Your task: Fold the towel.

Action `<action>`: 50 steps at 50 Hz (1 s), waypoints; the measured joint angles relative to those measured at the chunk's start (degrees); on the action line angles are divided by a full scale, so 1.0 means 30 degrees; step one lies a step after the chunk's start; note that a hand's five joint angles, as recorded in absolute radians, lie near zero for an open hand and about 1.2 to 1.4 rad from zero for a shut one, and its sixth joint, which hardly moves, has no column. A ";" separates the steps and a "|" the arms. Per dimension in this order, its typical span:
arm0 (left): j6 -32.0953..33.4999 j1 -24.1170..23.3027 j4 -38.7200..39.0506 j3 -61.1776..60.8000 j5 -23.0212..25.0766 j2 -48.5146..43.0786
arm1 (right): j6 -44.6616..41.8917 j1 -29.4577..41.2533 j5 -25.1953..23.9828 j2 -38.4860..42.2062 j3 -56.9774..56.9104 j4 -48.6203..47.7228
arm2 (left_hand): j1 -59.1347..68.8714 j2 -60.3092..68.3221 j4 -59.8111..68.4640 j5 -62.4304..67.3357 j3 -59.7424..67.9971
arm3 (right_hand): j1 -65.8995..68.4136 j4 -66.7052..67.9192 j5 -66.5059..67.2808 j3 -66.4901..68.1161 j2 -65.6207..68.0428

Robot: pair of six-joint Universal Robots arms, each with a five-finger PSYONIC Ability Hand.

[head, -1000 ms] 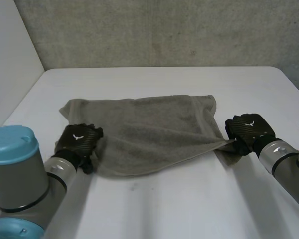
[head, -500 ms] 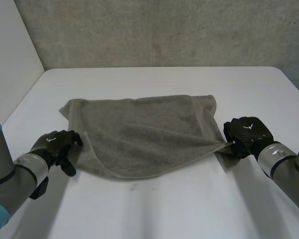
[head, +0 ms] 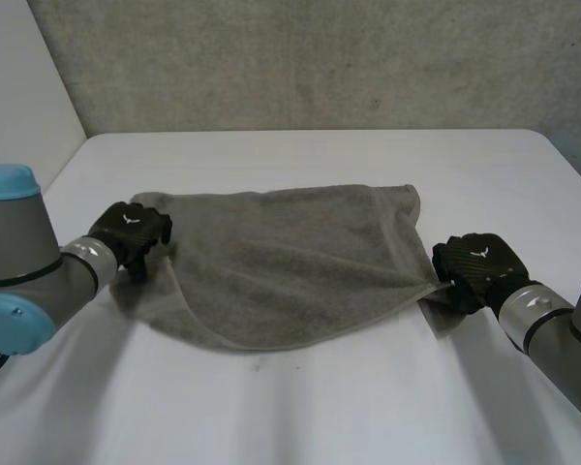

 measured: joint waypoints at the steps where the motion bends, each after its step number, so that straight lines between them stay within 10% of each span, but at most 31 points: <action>1: 0.0131 -0.0042 -0.0199 0.0234 -0.0096 -0.0202 | -0.0007 0.0000 0.0000 0.0005 0.0004 -0.0006 | 0.0000 0.0000 0.0000 0.0002 0.0000 | 0.0000 0.0000 0.0005 0.0000 0.0000; 28: 0.0327 -0.0926 -0.3061 0.0937 -0.1169 -0.0717 | -0.0232 -0.0050 0.0001 0.0225 0.0143 -0.0504 | 0.0880 0.0864 0.0870 0.0865 0.0887 | 0.0000 0.0000 0.0009 -0.0002 0.0000; 35: 0.0345 -0.0997 -0.3204 0.0914 -0.2142 -0.0501 | -0.0240 -0.0128 0.0001 0.0186 0.0039 -0.0482 | 1.0120 1.0298 1.0179 1.0173 1.0288 | 0.0000 0.0000 0.0014 -0.0005 0.0000; 50: -0.0199 -0.0537 -0.3048 -0.3590 -0.3194 0.5466 | -0.2856 -0.0337 0.0069 -0.2978 -0.0944 0.4091 | 1.1289 1.2044 1.2062 1.1727 1.2001 | 0.0000 0.0000 0.0020 -0.0002 0.0000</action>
